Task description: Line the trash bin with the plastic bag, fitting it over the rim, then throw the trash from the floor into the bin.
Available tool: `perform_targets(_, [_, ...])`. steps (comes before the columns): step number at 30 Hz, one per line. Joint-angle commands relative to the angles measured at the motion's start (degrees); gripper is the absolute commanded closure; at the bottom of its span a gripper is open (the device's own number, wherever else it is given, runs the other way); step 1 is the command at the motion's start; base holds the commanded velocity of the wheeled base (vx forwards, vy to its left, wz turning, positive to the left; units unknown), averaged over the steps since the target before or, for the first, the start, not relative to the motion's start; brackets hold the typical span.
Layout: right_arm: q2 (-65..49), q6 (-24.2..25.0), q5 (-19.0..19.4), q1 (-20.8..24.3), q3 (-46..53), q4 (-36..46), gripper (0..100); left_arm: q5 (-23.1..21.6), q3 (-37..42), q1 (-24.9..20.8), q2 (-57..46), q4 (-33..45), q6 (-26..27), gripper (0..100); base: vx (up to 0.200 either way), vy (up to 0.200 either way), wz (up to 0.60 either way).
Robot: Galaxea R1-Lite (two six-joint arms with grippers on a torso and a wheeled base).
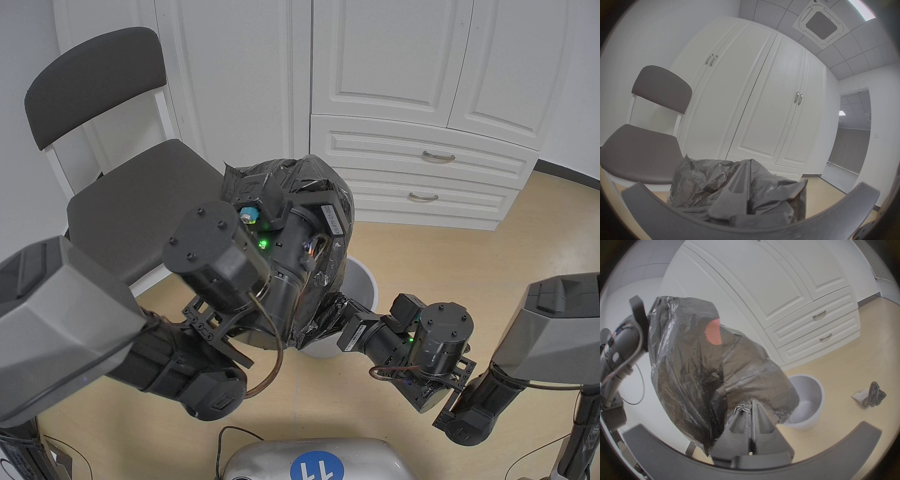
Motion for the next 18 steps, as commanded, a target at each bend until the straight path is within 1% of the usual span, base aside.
perform_targets(1, [5.57, 0.23, 0.28, -3.71, -1.08, -1.02, 100, 0.23, -5.07, 0.19, 6.05, -0.50, -0.44, 100, 0.000, 0.000, 0.00])
perform_targets(2, [5.66, 0.23, 0.28, -3.88, -1.08, -1.02, 100, 0.23, -5.15, 0.19, 6.23, -0.50, -0.52, 100, 0.000, 0.000, 0.00])
perform_targets(3, [6.36, -0.04, 0.72, -5.55, -0.99, -1.02, 100, 0.32, -6.65, 0.02, 7.89, -0.50, -1.84, 100, 0.000, 0.000, 0.00])
perform_targets(4, [6.54, -0.21, 0.89, -6.26, -0.82, -1.02, 100, 0.41, -7.09, -0.07, 8.60, -0.41, -2.28, 100, 0.000, 0.000, 0.00])
perform_targets(6, [6.80, -0.74, 2.74, -8.80, -0.11, -1.02, 100, 0.41, -8.76, -0.51, 11.06, -0.23, -3.25, 100, 0.000, 0.000, 0.00])
perform_targets(7, [6.89, -0.83, 2.91, -8.98, -0.02, -1.02, 100, 0.32, -8.93, -0.51, 11.32, -0.23, -3.25, 100, 0.000, 0.000, 0.00])
perform_targets(8, [6.36, -1.53, 5.81, -11.71, 1.91, -1.02, 100, 0.41, -11.04, -0.95, 13.52, -0.14, -3.51, 100, 0.000, 0.000, 0.00])
perform_targets(10, [5.57, -3.46, 9.42, -15.05, 4.46, -1.02, 100, 0.41, -13.68, -1.48, 16.24, 0.12, -3.51, 100, 0.000, 0.000, 0.00])
perform_targets(14, [3.99, -8.21, 15.57, -21.64, 9.29, -1.02, 100, 0.41, -19.30, -1.56, 20.29, 2.05, -3.60, 100, 0.000, 0.000, 0.00])
perform_targets(15, [3.37, -9.97, 17.77, -23.92, 10.52, -1.02, 100, 0.41, -20.71, -1.74, 21.43, 2.84, -3.60, 100, 0.000, 0.000, 0.00])
perform_targets(16, [2.58, -11.81, 19.79, -26.03, 11.84, -1.02, 100, 0.41, -21.77, -1.92, 22.31, 3.46, -3.78, 100, 0.000, 0.000, 0.00])
perform_targets(18, [1.26, -13.57, 22.42, -28.76, 13.25, -1.02, 100, 0.41, -22.64, -2.18, 23.10, 4.07, -3.86, 100, 0.000, 0.000, 0.00])
